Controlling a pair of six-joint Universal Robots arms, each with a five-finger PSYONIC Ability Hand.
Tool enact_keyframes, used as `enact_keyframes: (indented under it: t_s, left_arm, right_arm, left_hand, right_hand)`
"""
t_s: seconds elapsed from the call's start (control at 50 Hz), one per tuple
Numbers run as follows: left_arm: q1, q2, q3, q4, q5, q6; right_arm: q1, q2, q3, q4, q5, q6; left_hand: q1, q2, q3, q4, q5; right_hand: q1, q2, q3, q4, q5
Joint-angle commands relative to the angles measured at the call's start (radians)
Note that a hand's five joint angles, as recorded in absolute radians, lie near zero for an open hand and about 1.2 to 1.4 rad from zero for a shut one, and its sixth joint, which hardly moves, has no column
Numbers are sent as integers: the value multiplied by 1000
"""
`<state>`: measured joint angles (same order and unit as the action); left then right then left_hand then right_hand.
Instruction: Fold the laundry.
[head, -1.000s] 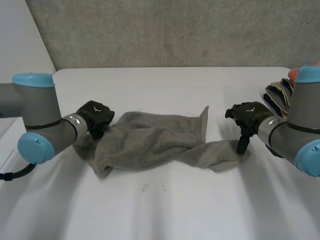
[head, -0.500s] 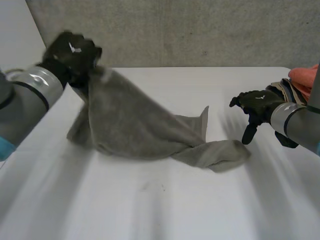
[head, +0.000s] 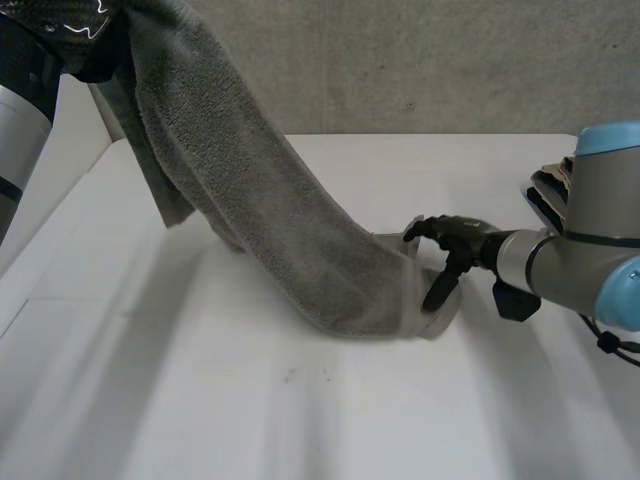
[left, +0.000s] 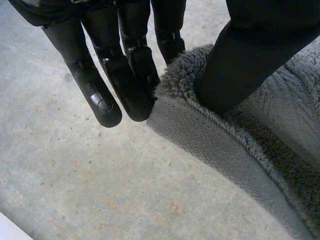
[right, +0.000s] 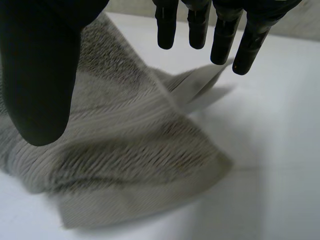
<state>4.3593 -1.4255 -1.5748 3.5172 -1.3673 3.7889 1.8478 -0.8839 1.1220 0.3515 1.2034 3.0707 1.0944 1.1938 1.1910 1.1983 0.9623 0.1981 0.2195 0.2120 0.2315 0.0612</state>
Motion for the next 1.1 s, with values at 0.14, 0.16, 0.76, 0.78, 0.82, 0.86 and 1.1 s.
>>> enact_keyframes:
  t_s: [0.14,0.16,0.76,0.78,0.82,0.86,1.1]
  left_arm:
    - [5,-4,-10,-1,-2,-6]
    - [6,-3,-10,-1,-3,-8]
    - [80,-473,-41,-153,-32,-6]
    - [80,-502,-21,-156,-42,-5]
    - [80,-578,64,-156,-78,-6]
    - [77,-628,172,-153,-113,-2]
    - [98,-705,691,230,-249,-1]
  right_arm:
    - [50,103,-11,-55,12,3]
    - [54,105,-11,-63,12,3]
    - [68,-231,128,-167,217,-868]
    - [68,-221,122,-192,217,-869]
    - [73,-182,93,-304,217,-869]
    - [73,-162,79,-400,217,-871]
    - [76,-86,-57,-1417,205,-842]
  left_hand:
    - [302,202,205,198,259]
    - [302,202,205,198,259]
    - [302,202,205,198,259]
    - [302,202,205,198,259]
    - [302,202,205,198,259]
    - [302,202,205,198,259]
    - [302,202,205,198,259]
  right_hand:
    - [159,138,146,126,122]
    - [224,202,210,190,186]
    - [1198,1177,1184,1165,1161]
    - [1198,1177,1184,1165,1161]
    - [1198,1177,1184,1165,1161]
    - [1198,1177,1184,1165,1161]
    - [1198,1177,1184,1165,1161]
